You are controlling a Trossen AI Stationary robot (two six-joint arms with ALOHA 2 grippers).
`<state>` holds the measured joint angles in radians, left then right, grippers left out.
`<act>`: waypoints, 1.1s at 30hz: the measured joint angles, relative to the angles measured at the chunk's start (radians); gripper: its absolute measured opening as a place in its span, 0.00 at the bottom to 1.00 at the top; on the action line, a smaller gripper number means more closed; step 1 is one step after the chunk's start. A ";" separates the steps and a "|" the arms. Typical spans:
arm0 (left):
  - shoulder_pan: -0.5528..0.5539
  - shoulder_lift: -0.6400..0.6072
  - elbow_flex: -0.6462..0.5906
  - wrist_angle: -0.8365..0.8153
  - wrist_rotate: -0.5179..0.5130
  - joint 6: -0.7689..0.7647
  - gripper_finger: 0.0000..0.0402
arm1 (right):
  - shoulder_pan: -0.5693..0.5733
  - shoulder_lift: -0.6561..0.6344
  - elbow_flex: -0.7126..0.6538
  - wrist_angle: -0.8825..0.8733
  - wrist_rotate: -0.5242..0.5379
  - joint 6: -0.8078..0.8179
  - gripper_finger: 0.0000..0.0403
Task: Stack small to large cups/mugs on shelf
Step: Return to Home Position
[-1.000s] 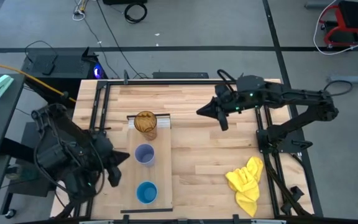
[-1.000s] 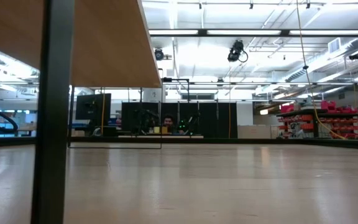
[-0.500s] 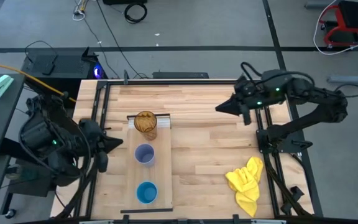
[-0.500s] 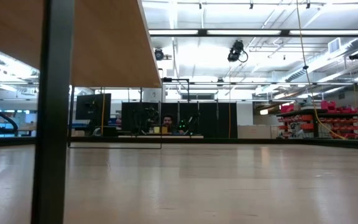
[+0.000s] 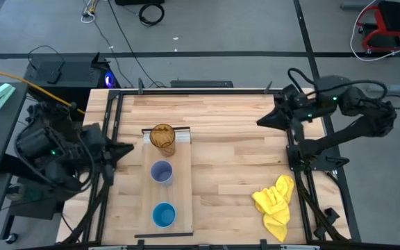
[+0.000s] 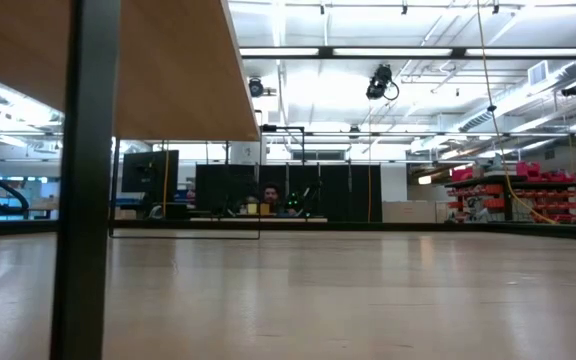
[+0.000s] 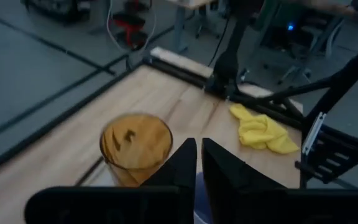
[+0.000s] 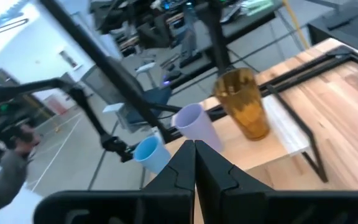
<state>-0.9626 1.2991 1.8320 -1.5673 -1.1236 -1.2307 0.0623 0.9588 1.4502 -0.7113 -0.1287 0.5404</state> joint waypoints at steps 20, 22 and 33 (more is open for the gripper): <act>-0.302 -0.191 -0.190 0.005 -0.409 -0.067 0.09 | 0.168 -0.310 -0.303 0.413 -0.018 -0.038 0.02; -0.310 -0.193 -0.189 0.006 -0.411 -0.062 0.08 | 0.171 -0.317 -0.329 0.469 -0.085 -0.038 0.02; -0.301 -0.191 -0.185 0.453 -0.423 0.276 0.07 | 0.169 -0.309 -0.362 0.519 -0.134 -0.043 0.02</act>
<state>-1.2631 1.1081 1.6474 -1.1147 -1.5468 -0.9547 0.2314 0.6498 1.0878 -0.1921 -0.2623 0.4973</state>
